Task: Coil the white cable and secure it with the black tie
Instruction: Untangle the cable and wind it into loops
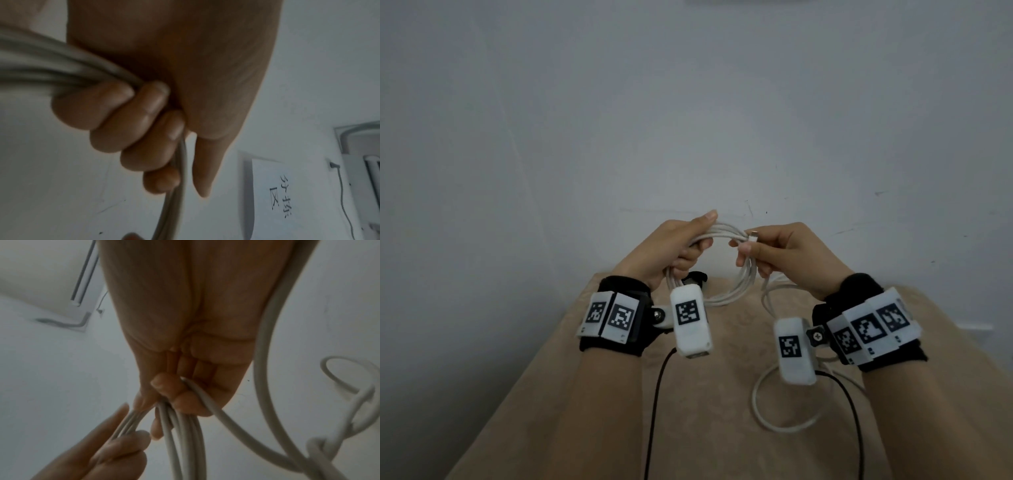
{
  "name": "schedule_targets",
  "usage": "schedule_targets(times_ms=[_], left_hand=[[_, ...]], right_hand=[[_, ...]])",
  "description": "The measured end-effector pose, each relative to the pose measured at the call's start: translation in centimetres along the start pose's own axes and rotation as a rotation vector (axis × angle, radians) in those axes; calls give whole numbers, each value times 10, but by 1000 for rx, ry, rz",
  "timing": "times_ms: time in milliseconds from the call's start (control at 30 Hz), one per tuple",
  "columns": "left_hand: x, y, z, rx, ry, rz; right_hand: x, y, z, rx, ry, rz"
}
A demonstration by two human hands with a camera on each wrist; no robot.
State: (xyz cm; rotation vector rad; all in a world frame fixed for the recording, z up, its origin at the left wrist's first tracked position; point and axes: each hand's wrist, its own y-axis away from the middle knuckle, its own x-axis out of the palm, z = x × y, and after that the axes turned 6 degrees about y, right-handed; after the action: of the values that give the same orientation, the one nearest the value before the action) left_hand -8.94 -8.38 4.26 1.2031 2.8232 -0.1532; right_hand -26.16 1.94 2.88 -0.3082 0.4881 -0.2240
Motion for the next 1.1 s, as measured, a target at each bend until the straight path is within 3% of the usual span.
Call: schedule_targets(times_ms=[200,333,633,767,1000,1100], left_hand=[[13,1,-2,-44,-225,66],[13,-1,-1,35,-254,38],[7,-3,4,88,-156,-15],[-4,-4,6,91,-7,-107],[-18,-1,4,108,213,-236],[-21,0,3,115,282,-273]], right_hand=[[6,2,9,-27,242,89],[8,1,10,-34,249,49],[5,-2,6,-3,77,-89],[-7,-3,-2,36,156,-216],[-19,5,-8,132,248,-28],[-18,3,-10,130,234,-109]])
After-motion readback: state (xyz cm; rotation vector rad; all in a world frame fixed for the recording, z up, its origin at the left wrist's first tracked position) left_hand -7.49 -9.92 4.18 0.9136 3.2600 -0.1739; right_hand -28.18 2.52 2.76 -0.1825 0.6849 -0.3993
